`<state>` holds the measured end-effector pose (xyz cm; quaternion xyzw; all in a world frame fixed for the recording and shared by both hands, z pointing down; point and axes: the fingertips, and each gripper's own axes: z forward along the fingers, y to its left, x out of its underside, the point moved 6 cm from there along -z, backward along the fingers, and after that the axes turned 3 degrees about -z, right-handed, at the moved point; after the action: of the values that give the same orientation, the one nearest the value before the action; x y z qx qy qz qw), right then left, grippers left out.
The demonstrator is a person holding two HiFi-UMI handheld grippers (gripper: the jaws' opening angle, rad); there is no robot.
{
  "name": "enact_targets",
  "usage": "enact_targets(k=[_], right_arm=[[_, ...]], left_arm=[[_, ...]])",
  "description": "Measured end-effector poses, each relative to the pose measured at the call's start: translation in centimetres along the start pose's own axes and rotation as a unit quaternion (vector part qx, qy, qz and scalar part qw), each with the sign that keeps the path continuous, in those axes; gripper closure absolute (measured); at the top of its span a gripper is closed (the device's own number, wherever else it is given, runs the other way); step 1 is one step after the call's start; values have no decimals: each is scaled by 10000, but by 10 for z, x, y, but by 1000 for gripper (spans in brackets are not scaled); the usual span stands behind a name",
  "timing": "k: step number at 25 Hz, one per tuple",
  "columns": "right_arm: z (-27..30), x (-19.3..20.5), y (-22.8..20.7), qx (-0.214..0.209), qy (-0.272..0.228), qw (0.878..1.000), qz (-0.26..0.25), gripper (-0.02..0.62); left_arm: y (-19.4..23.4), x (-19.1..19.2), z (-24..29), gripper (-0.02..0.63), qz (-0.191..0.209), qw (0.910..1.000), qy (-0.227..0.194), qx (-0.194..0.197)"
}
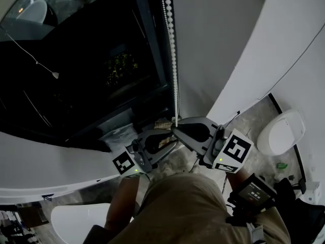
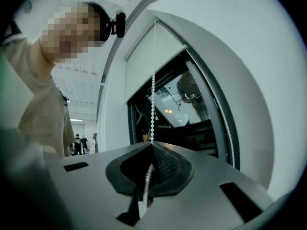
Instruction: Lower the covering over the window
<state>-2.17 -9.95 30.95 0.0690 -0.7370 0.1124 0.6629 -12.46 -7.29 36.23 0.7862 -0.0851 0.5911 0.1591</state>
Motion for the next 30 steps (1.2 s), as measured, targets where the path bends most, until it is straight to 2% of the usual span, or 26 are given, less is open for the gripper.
enact_targets(k=[1,2,4,6,8,11,12,13,14,17,20,21,22,23,25,27,28,30], right_arm=[[0,6,0,-17,6,10000,96,588],[1,14,0,-40,103,9999,130,588],[5,31,5,-157,391,9989,189,588],[9,41,12,-289,557,9978,227,588],[11,43,14,-293,602,9977,100,588],[6,38,14,-357,501,9981,-89,586],[1,34,12,-426,395,9983,-56,551],[-5,26,7,-463,247,9986,1,466],[-12,16,2,-432,51,9990,72,457],[-17,-14,-6,-85,-365,9993,51,459],[-8,-18,-3,72,-253,9993,-262,463],[-5,-16,-2,103,-210,9993,-283,482],[-4,-13,-2,138,-197,9995,-221,565],[-3,-12,-2,161,-213,9996,-85,586],[-3,-10,-3,168,-262,9994,161,588],[-2,-1,-4,116,-186,9995,222,588],[0,7,-3,56,-54,9997,227,588],[4,24,3,-79,265,9993,248,588]], left_arm=[[4,-10,-7,469,31,9997,-244,12],[7,-23,-11,433,138,9988,-471,-16],[7,-52,-5,433,502,9968,-609,-100],[3,-69,13,436,825,9960,-314,-123],[3,-71,24,577,871,9961,-92,-133],[11,-63,16,584,786,9957,-360,-320],[15,-59,12,586,877,9946,-364,-422],[19,-52,10,586,969,9937,-246,-499],[22,-42,10,586,1011,9935,-53,-525],[18,-2,11,586,750,9956,436,-364],[2,17,13,586,361,9983,412,-212],[-2,18,14,586,340,9984,400,-189],[-4,18,14,586,362,9983,426,-176],[-5,16,13,586,392,9981,446,-168],[1,3,2,582,352,9991,130,-190],[13,-30,-11,483,330,9973,-610,-245],[17,-48,-11,479,432,9954,-818,-249],[15,-73,3,469,725,9941,-797,-91]])
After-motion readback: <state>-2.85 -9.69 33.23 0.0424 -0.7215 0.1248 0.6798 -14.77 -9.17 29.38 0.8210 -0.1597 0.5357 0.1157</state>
